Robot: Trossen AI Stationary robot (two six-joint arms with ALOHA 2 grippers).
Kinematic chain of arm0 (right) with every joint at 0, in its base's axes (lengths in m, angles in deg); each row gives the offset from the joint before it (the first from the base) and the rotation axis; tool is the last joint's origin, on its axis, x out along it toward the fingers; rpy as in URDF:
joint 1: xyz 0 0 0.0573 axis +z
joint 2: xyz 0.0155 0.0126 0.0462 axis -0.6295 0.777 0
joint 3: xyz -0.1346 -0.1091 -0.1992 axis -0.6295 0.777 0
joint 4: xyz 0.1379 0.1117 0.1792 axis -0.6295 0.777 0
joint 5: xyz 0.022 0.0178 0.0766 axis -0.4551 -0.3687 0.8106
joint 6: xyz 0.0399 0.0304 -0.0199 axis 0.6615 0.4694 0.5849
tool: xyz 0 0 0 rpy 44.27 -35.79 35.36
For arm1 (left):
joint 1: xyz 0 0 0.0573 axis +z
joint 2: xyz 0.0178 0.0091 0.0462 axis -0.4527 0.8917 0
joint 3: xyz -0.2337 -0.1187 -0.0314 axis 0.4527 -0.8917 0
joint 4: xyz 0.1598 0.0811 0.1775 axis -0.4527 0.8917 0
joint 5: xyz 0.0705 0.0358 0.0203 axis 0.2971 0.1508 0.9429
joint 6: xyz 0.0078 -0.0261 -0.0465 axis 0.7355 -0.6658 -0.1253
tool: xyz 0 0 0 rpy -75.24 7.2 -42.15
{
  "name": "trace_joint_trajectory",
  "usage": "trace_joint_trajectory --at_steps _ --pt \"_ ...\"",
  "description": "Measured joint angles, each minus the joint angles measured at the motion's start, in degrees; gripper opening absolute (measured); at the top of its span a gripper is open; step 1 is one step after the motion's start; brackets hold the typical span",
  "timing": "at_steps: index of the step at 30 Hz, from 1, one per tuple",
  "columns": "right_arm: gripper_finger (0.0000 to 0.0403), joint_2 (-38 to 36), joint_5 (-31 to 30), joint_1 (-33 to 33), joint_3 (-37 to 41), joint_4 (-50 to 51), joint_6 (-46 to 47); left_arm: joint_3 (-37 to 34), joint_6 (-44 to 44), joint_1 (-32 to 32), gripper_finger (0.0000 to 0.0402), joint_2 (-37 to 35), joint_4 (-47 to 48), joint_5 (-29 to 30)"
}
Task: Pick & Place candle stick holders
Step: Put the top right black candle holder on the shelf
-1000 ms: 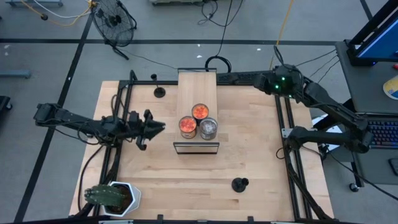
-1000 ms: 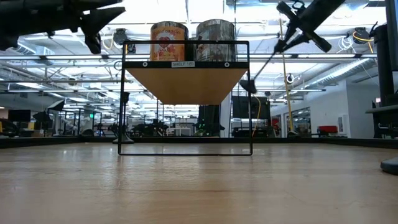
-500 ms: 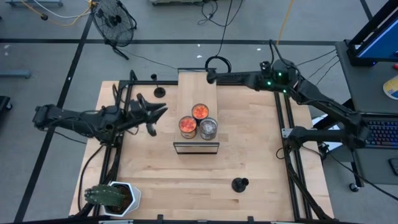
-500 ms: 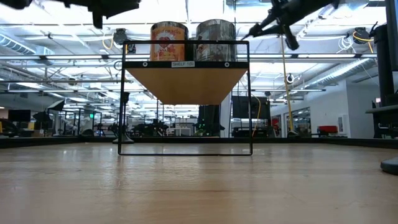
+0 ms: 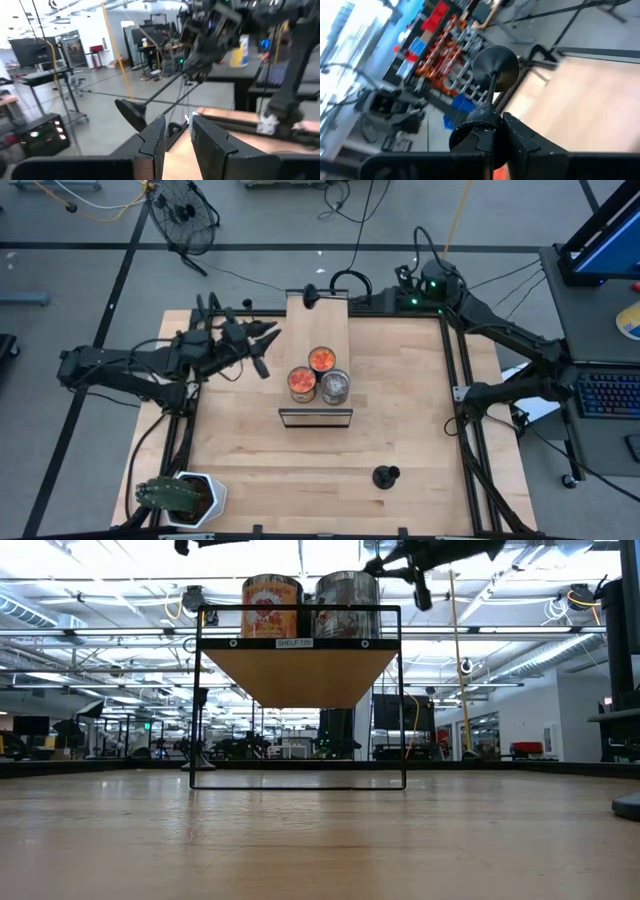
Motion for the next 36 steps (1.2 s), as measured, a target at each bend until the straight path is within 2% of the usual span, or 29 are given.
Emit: trace_joint_trajectory --at_steps 6,12,17,21,29,33,36 --pt "0.0012 7.66 -0.20 1.59 -13.56 14.95 -7.21 8.15 2.64 2.81 0.0092 5.12 7.93 1.42" --pt "0.0012 15.08 -1.74 2.50 -25.28 20.33 -13.32 16.30 8.28 4.98 0.0092 9.92 14.74 2.09" --pt "0.0012 20.54 -1.70 3.76 -31.56 22.94 -16.21 21.36 14.85 6.12 0.0092 14.32 15.25 3.36" --pt "0.0012 24.09 -1.68 4.81 -34.50 23.68 -18.18 23.82 17.63 7.52 0.0092 17.22 15.14 3.39" --pt "0.0012 27.86 -1.68 5.82 -36.81 24.27 -20.12 24.86 16.47 10.64 0.0093 19.65 15.94 2.19" --pt "0.0012 28.25 -1.68 5.80 -36.82 24.28 -20.54 24.86 13.99 11.96 0.0093 19.65 16.92 -5.70" --pt "0.0012 28.23 -1.68 5.80 -36.82 24.23 -20.96 24.86 12.20 12.57 0.0093 19.67 16.94 -9.41"
